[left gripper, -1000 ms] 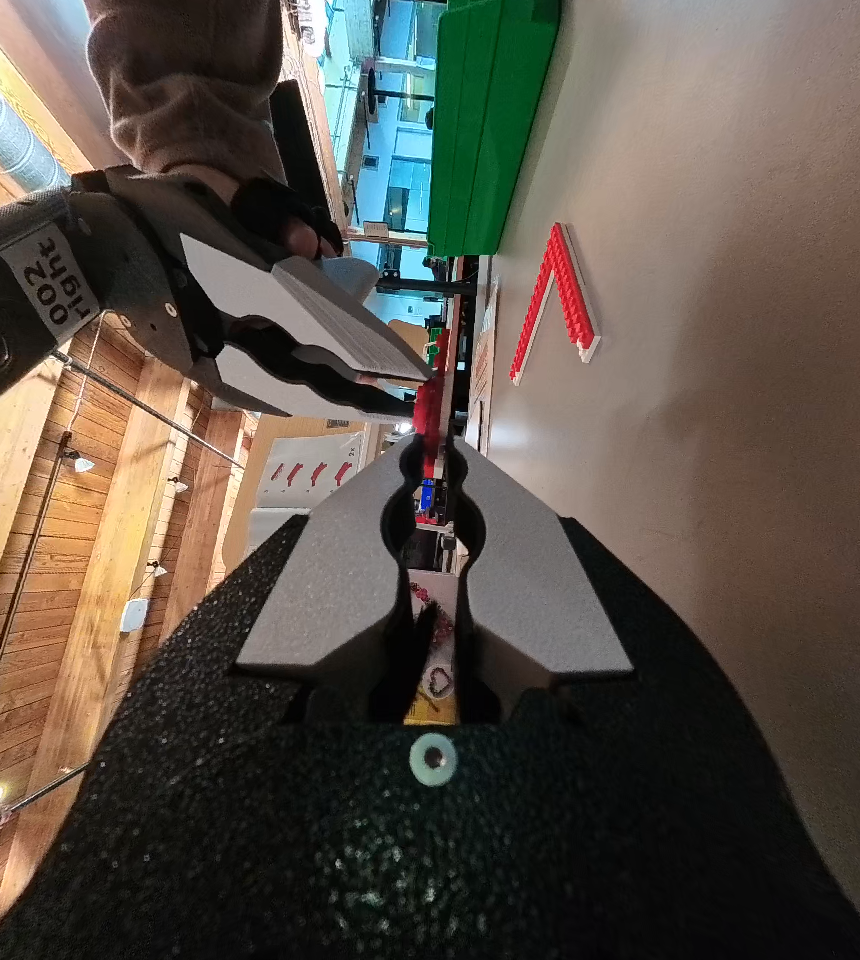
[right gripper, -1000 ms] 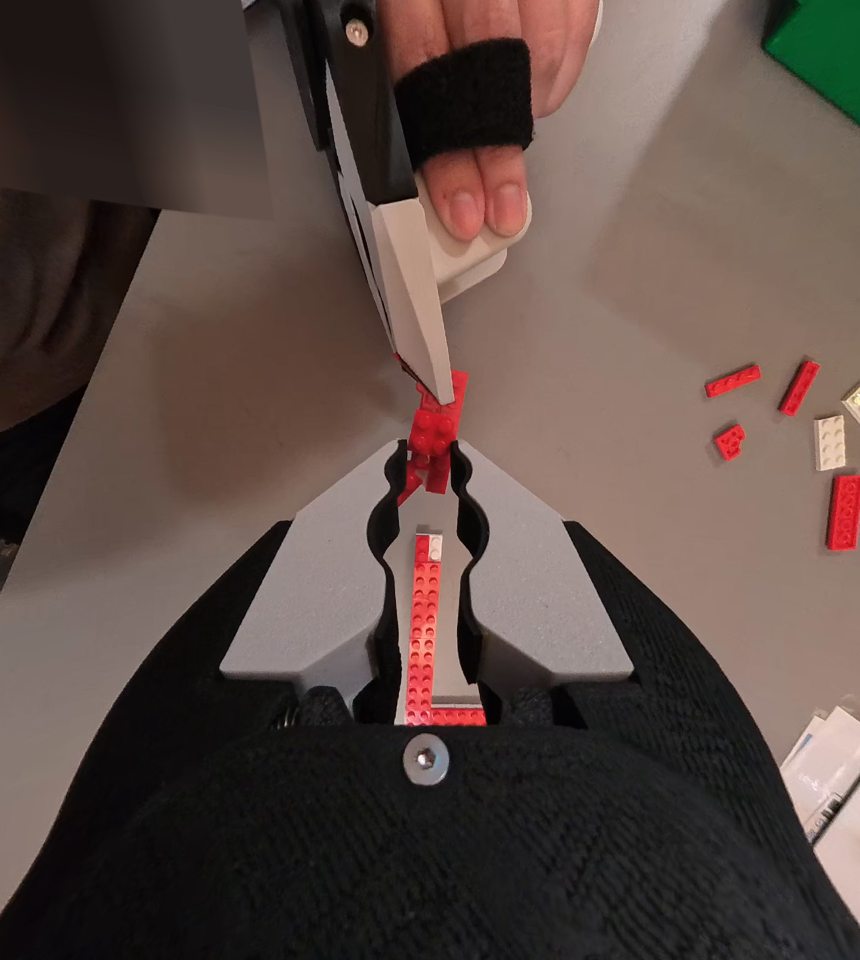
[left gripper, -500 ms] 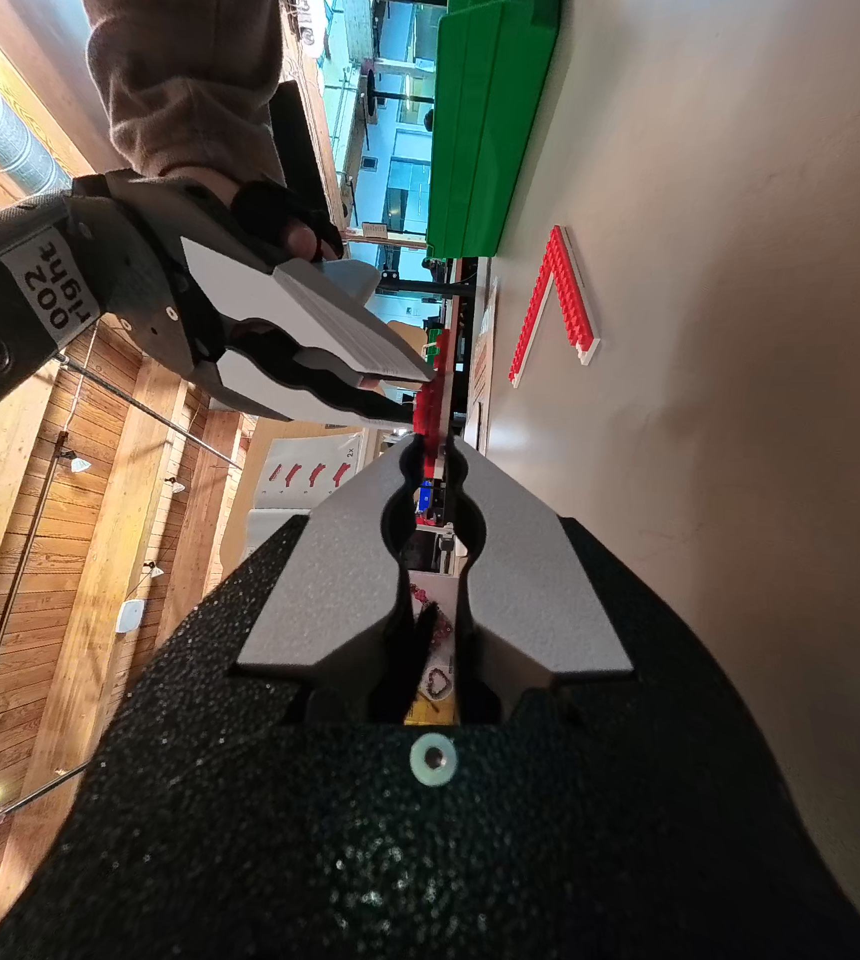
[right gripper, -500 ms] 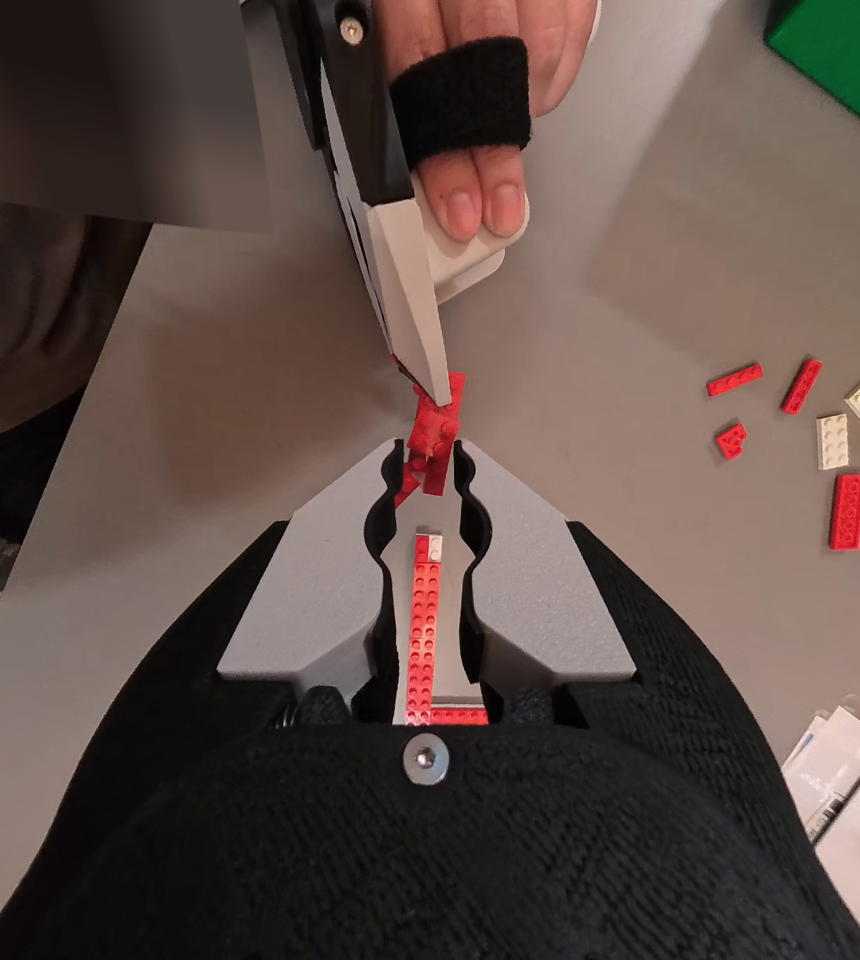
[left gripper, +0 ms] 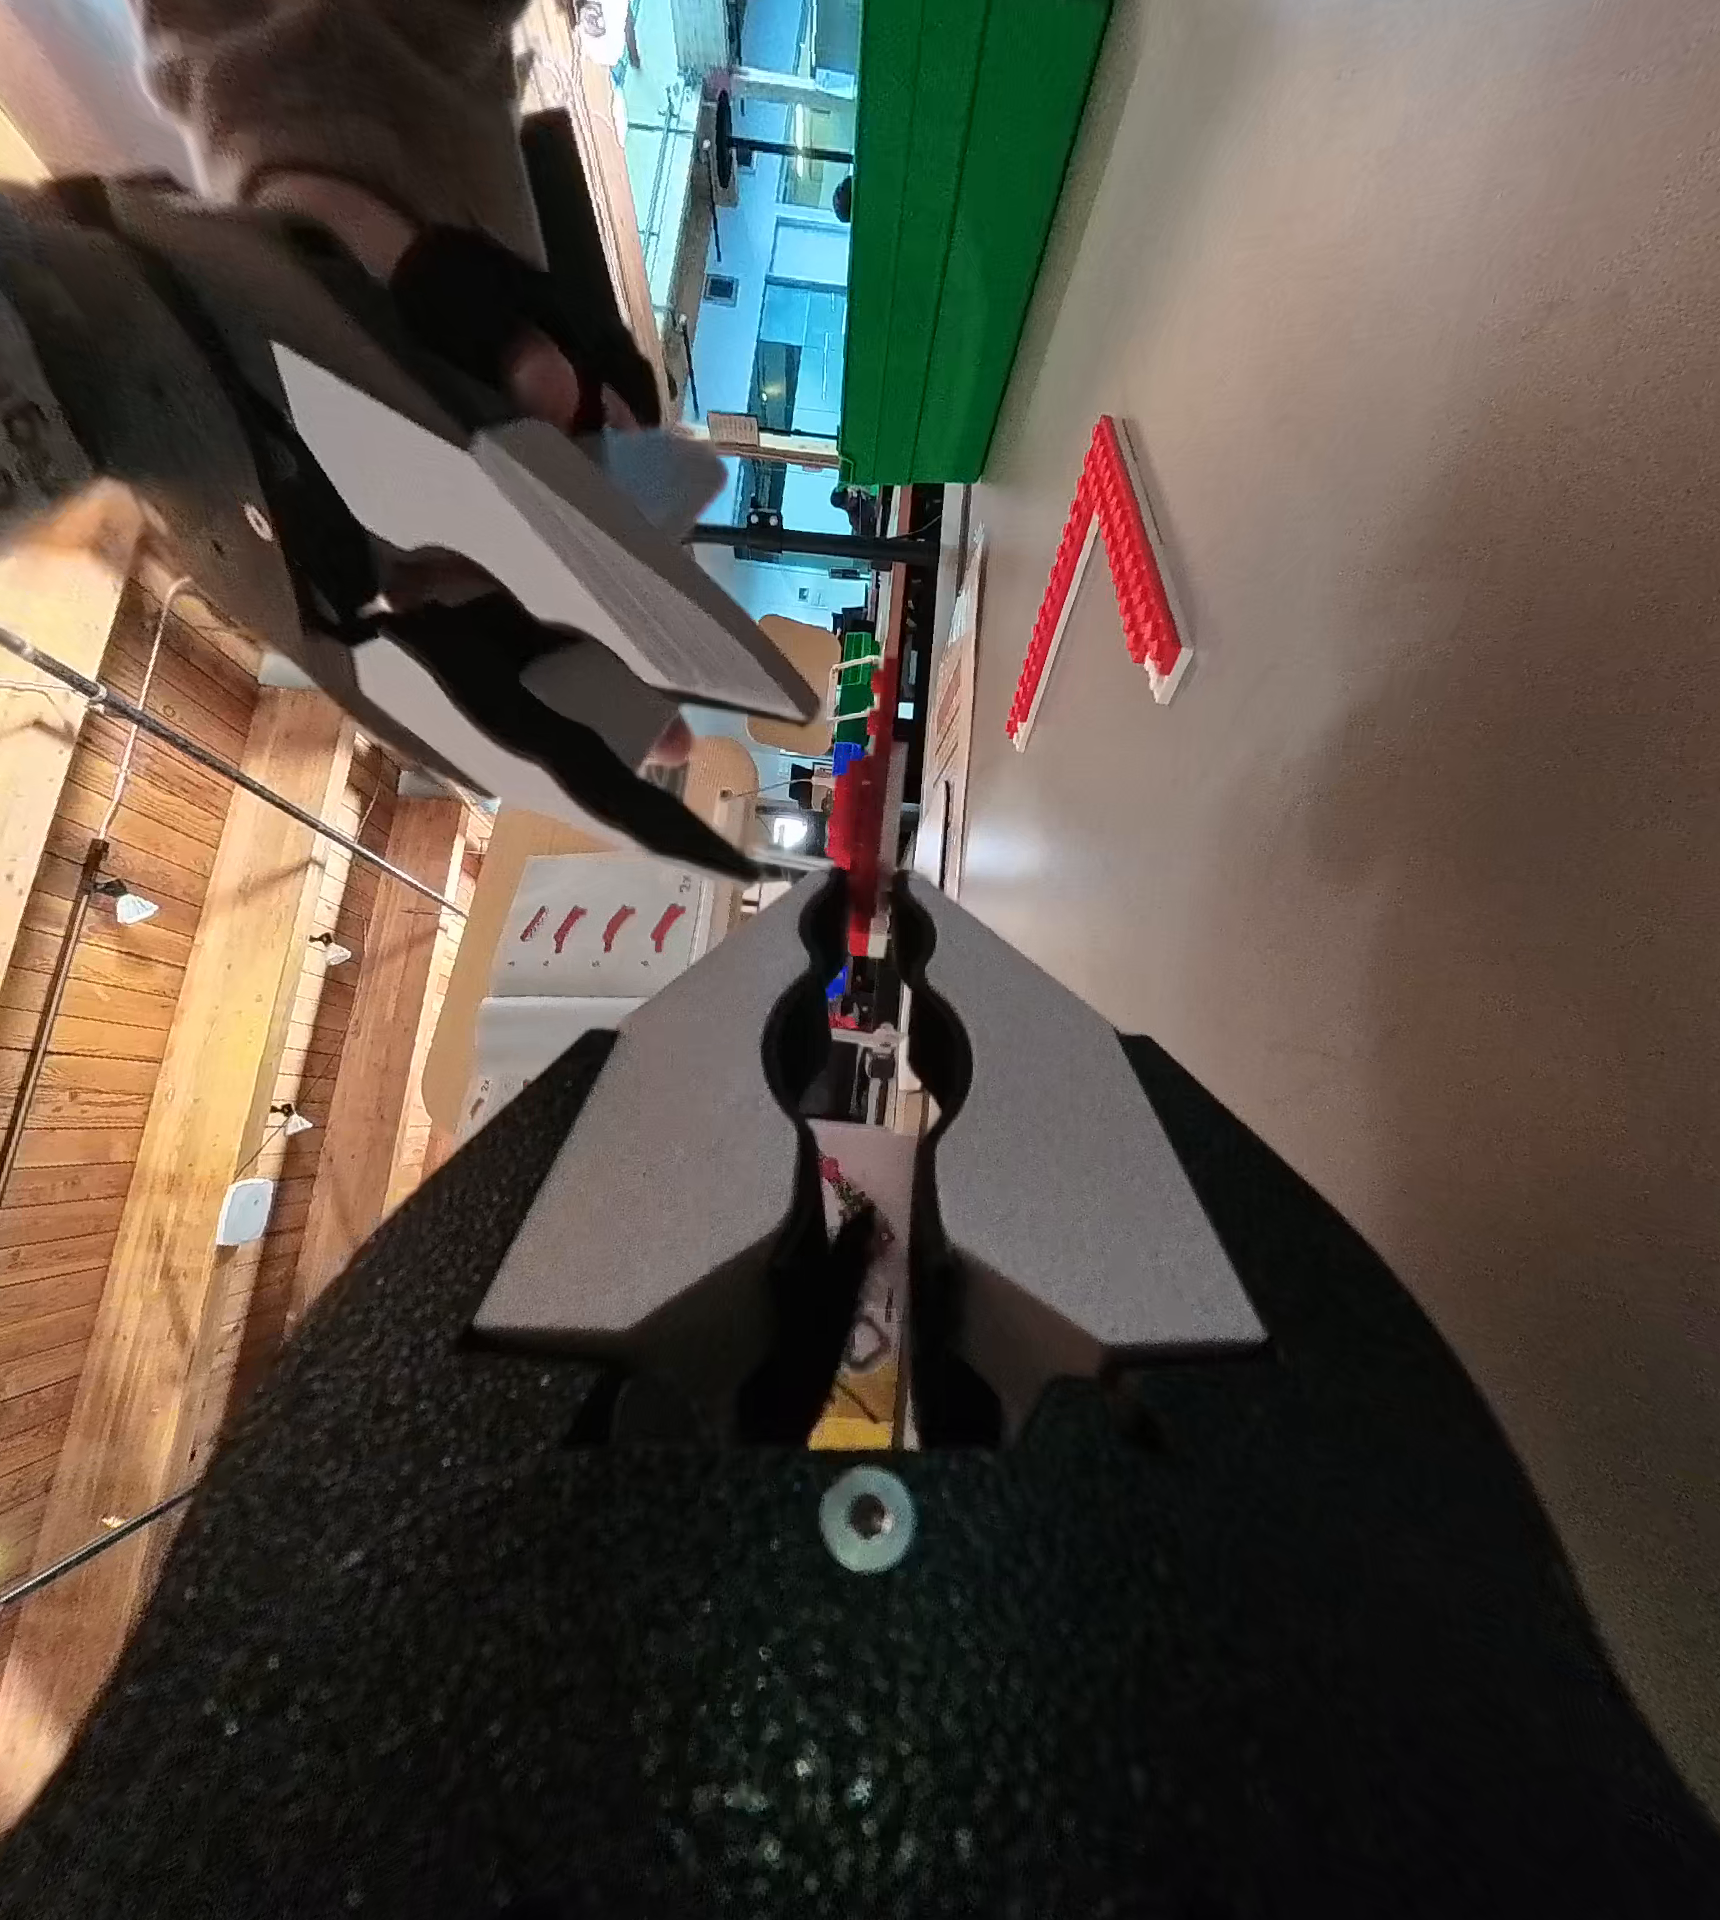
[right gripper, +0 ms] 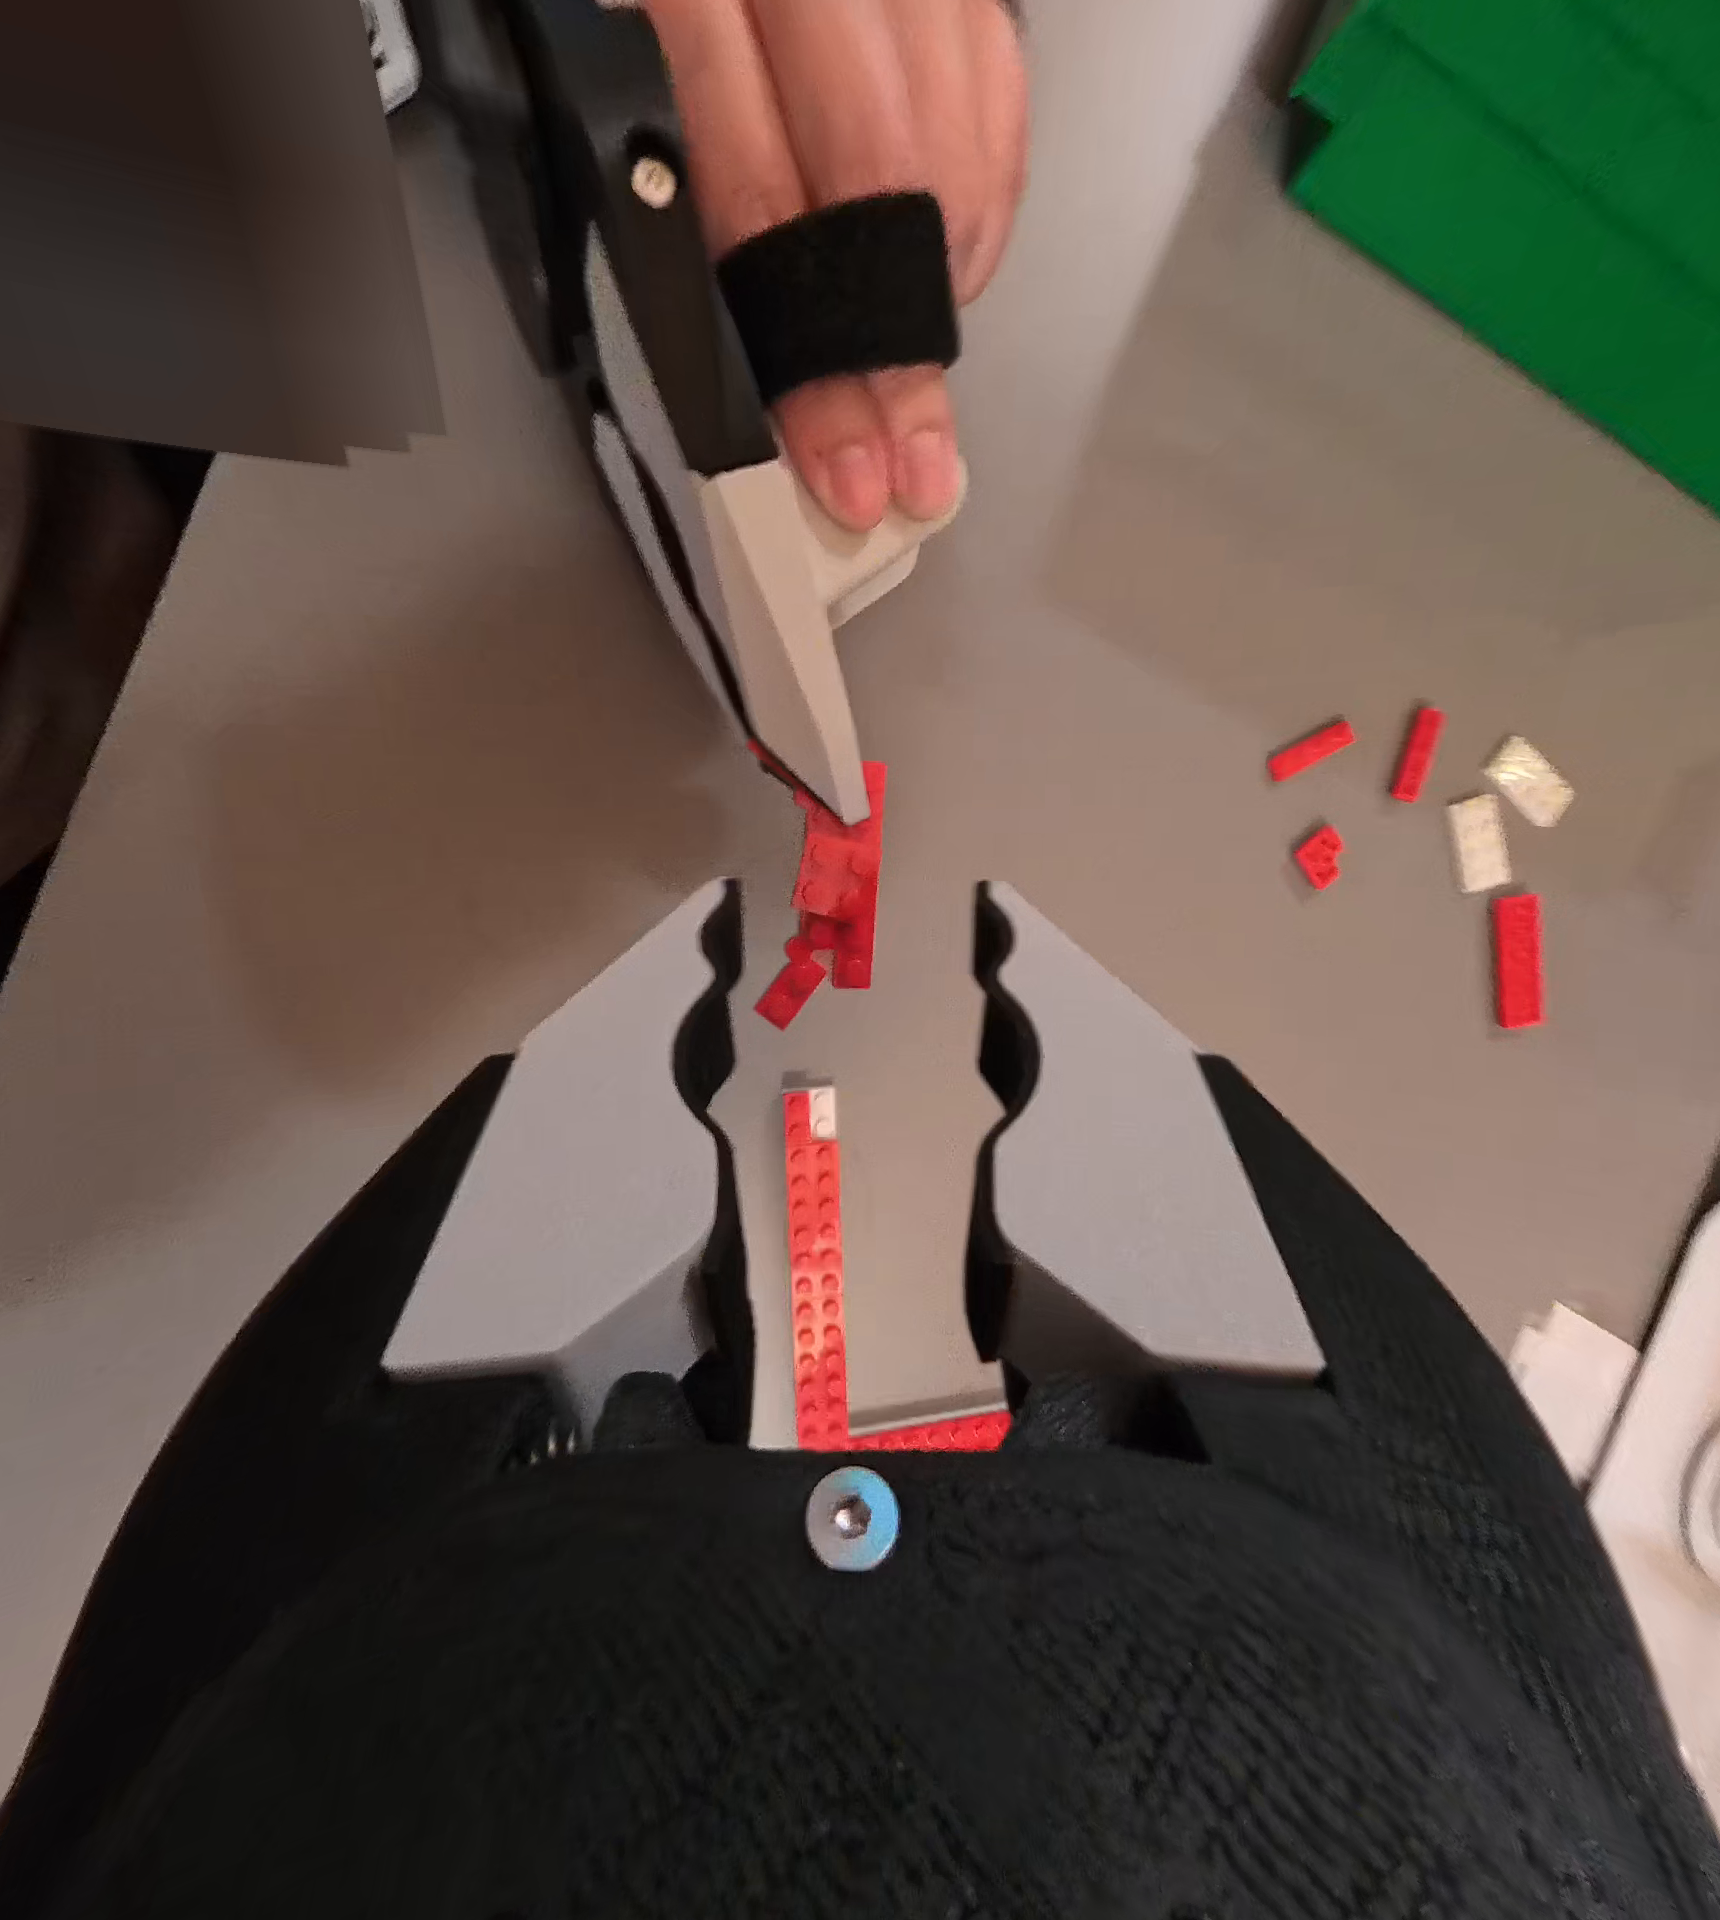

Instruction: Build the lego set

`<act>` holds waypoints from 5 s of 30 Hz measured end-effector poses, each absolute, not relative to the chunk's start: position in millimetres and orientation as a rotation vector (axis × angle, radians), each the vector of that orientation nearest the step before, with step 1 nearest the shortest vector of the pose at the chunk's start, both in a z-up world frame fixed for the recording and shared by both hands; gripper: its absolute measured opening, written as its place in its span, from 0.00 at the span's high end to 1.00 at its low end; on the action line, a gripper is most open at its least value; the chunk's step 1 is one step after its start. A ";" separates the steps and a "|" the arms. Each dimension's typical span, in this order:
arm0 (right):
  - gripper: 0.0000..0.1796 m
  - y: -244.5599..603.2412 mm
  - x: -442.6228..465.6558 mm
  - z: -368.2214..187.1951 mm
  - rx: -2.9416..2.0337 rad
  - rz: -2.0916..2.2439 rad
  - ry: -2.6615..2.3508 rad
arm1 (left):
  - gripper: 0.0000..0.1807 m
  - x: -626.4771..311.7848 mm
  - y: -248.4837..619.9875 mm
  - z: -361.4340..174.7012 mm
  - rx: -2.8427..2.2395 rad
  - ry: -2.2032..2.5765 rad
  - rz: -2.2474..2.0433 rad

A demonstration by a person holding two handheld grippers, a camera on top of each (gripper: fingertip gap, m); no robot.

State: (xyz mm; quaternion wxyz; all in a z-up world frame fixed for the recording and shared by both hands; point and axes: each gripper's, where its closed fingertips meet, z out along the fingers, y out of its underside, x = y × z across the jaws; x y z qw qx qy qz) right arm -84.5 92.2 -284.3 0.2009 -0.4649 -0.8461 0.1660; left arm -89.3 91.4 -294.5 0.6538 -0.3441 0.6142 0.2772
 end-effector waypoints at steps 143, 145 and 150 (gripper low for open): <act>0.94 110.3 -96.6 -360.2 -1.033 -0.242 -1.899 | 0.97 -90.0 100.0 -353.7 -1.244 1.537 0.276; 0.94 109.6 -96.2 -360.5 -1.040 -0.214 -1.905 | 0.97 -89.2 99.5 -353.7 -1.245 1.537 0.272; 0.94 112.3 -98.2 -356.9 -1.085 -0.166 -1.847 | 0.96 -91.3 102.7 -349.1 -1.242 1.508 0.293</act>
